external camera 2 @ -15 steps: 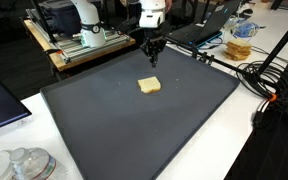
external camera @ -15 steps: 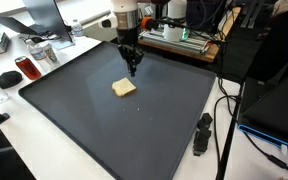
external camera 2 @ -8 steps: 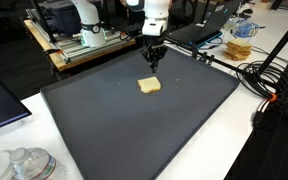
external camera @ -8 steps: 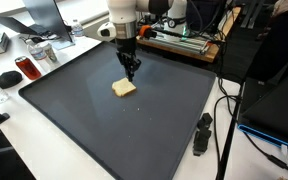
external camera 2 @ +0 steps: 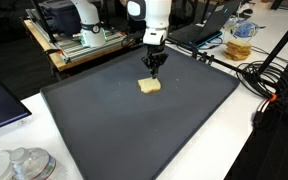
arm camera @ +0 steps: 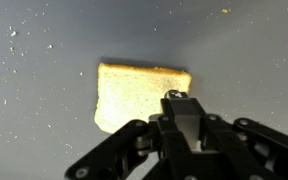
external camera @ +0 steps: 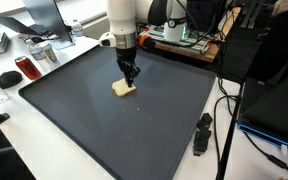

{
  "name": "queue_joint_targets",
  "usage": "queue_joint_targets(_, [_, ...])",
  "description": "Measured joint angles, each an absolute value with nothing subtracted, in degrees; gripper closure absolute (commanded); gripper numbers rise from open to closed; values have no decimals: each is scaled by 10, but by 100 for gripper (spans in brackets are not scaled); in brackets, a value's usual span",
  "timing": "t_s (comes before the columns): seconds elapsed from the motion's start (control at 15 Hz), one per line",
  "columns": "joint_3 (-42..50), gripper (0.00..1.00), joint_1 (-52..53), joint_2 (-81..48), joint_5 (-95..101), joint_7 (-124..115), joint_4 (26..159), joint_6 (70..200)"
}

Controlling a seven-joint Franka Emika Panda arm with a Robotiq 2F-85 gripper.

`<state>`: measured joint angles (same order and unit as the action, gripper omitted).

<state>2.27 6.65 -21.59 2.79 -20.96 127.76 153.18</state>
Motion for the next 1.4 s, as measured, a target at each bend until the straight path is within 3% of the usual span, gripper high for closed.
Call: queue_joint_targets(1.4, [40,95,83,-253,25,-211,1253,1528])
